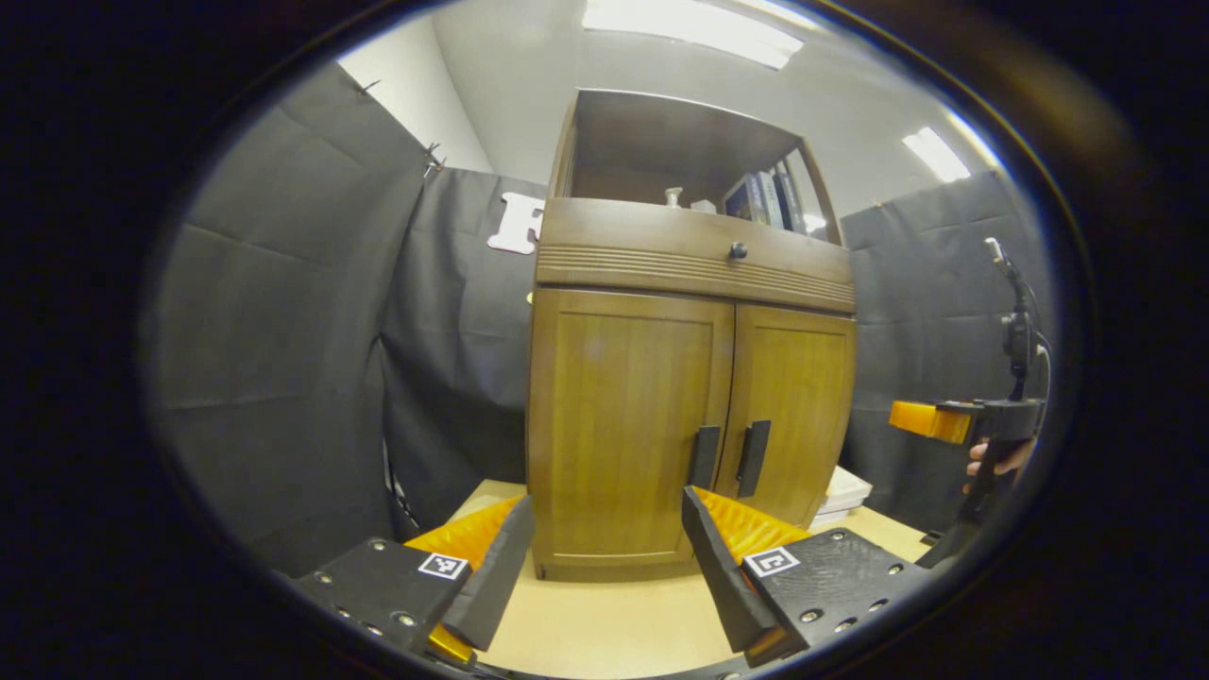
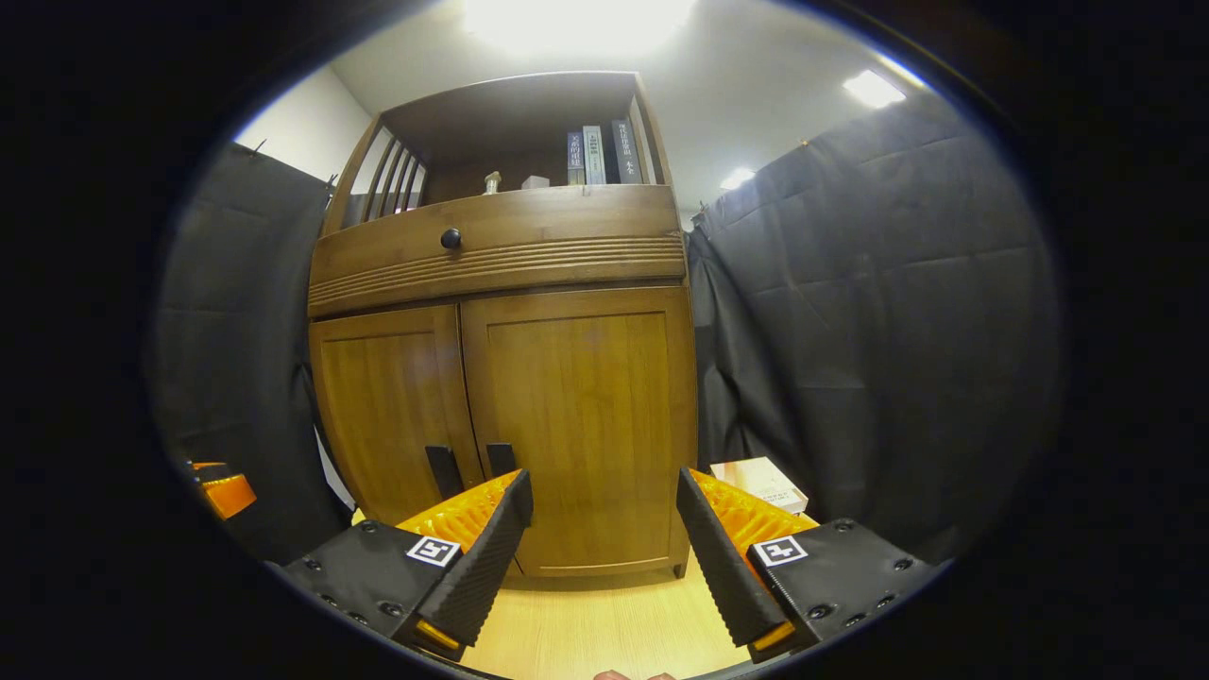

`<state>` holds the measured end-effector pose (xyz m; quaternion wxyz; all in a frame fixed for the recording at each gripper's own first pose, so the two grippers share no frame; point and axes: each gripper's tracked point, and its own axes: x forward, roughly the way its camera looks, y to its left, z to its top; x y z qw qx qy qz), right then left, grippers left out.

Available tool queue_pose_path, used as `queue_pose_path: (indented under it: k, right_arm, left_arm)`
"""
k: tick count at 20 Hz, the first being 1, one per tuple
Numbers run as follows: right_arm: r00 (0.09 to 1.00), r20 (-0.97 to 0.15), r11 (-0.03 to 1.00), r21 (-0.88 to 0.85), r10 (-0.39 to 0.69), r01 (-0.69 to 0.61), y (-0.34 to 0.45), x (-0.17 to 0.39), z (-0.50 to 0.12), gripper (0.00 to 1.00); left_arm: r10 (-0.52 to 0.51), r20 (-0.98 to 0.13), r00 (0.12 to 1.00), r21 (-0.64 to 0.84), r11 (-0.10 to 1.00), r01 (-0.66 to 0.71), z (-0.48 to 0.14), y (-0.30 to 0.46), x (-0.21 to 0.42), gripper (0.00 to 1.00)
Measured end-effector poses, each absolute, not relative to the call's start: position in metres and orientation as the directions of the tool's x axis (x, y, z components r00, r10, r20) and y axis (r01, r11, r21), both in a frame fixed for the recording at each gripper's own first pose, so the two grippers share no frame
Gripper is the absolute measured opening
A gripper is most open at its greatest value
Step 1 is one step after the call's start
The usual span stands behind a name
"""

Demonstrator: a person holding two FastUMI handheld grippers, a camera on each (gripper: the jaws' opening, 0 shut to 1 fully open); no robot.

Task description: Open the right door of the double-door shoe cabinet with the right hand, and open the left door with the left hand.

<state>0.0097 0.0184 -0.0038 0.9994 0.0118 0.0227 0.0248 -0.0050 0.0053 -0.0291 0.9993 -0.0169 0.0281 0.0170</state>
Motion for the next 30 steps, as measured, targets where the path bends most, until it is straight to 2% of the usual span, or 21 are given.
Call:
queue_pose_path:
  k: [11, 20, 30]
  right_arm:
    - [0.986, -0.049, 0.987, 0.037, 0.158, -0.156, 0.056, 0.047, 0.004, 0.97]
    - [0.973, -0.051, 0.974, 0.053, 0.225, -0.222, 0.095, 0.089, 0.009, 0.95]
    - [0.97, -0.097, 0.975, 0.033, 0.223, -0.221, 0.126, 0.134, -0.027, 0.95]
  left_arm:
    - [0.075, -0.056, 0.996, -0.012, 0.997, -0.076, -0.03, 0.009, -0.004, 0.92]
    - [0.111, -0.106, 0.988, -0.018, 0.993, -0.114, -0.038, 0.016, 0.001, 0.92]
    - [0.145, -0.146, 0.979, -0.018, 0.989, -0.149, -0.04, 0.018, 0.002, 0.92]
